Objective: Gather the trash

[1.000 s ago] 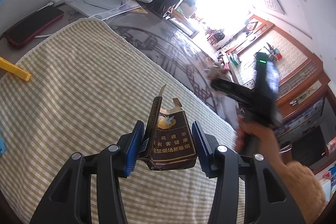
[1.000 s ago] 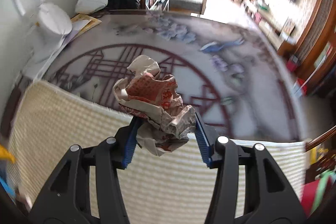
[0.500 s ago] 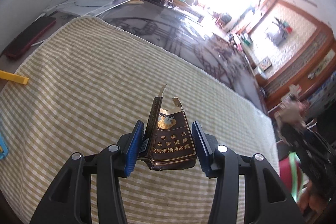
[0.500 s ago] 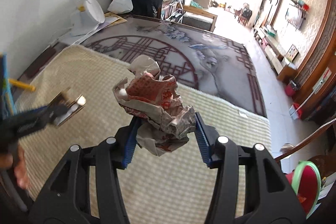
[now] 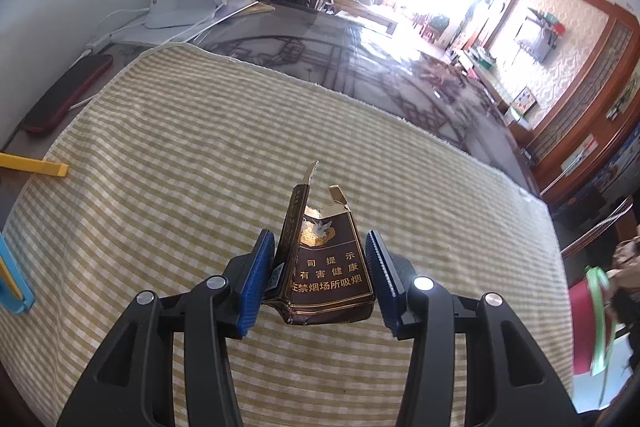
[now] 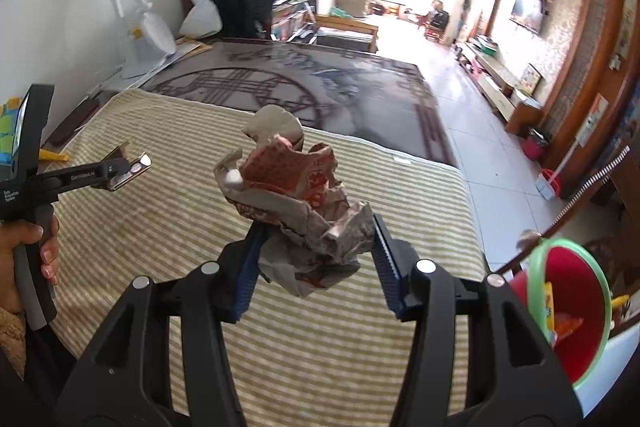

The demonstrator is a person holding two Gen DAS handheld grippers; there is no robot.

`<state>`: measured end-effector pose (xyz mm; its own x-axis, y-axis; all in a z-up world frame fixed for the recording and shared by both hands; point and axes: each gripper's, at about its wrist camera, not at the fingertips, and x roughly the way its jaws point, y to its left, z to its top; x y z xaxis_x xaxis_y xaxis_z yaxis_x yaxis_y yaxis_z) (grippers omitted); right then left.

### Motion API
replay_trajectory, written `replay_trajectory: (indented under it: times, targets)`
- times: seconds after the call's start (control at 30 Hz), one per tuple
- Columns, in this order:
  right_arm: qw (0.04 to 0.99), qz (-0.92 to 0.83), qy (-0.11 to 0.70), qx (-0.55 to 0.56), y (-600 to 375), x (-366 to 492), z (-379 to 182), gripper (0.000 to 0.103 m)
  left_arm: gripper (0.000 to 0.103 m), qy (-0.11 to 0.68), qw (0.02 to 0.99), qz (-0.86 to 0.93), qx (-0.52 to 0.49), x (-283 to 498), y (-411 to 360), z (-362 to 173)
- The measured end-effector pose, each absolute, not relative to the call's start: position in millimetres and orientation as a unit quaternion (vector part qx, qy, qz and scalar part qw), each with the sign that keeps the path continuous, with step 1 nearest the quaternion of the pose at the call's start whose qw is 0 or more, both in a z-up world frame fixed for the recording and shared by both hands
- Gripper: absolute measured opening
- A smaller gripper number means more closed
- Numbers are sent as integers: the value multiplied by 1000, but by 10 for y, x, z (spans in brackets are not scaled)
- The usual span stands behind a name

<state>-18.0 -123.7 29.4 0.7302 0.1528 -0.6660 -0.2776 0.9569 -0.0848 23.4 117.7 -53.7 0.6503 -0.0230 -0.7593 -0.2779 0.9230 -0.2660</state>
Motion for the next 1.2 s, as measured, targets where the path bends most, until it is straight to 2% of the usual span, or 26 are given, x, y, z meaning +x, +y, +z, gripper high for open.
replay_trajectory:
  times: [0.57,0.77,1.2]
  targets:
    - [941,-17,338,-15,-2459,-356,278,50,45,440,890,84,-82,192,792,-685]
    - [940,-55,335,24,-2827,-437,156,50,45,444,890,55,-91,-17,461,-651]
    - [941,-69,318,92,-3388,-599,14,52,43,387,918,-46,-74,-171,-789,44]
